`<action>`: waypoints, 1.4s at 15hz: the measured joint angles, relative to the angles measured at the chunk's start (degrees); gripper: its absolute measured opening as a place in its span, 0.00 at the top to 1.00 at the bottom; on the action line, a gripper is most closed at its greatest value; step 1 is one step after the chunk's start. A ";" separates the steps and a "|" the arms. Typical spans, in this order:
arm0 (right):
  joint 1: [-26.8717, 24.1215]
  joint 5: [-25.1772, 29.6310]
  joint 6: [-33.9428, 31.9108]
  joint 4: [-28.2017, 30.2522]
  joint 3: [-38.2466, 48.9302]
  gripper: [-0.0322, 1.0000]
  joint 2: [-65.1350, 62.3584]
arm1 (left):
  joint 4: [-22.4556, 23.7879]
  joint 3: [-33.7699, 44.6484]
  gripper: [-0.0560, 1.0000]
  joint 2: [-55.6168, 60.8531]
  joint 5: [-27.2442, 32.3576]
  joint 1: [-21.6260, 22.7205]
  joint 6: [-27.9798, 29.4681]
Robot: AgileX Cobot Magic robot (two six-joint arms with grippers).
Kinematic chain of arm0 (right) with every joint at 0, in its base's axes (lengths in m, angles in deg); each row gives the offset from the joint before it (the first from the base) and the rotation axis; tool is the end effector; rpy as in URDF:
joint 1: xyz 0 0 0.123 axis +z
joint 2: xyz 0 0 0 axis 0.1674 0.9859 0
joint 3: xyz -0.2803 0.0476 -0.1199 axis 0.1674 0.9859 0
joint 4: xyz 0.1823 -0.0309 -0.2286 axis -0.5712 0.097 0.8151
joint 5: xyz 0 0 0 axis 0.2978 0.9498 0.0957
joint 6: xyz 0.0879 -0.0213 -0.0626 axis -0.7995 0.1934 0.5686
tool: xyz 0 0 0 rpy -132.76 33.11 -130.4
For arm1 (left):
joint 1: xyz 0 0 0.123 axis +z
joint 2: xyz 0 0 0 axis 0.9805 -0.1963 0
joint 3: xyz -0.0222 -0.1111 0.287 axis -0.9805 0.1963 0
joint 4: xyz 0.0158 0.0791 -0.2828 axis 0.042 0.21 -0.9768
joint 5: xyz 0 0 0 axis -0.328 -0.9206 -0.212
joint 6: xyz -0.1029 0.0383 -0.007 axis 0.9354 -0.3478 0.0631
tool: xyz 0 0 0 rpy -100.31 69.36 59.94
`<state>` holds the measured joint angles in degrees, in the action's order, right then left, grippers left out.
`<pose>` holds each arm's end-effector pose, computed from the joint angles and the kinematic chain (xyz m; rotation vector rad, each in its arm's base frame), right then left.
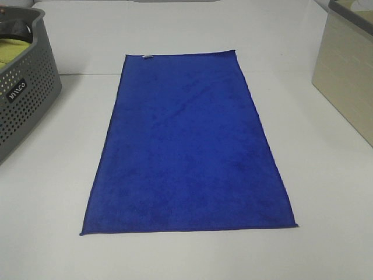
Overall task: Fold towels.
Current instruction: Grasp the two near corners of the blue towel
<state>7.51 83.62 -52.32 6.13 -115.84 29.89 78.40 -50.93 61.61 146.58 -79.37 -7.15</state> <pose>0.0281 0.0048 0.2706 -0.0146 2.1302 0.0216 0.0216 -0.0062 0.2926 0.0003 2.0443 -0.0907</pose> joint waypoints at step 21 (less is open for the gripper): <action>0.00 0.00 0.00 0.11 0.00 0.31 0.00 | 0.00 0.00 0.33 0.00 0.00 0.00 0.00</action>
<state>7.51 83.62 -52.32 6.24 -115.84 29.89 78.40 -50.93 61.61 146.58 -79.37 -7.15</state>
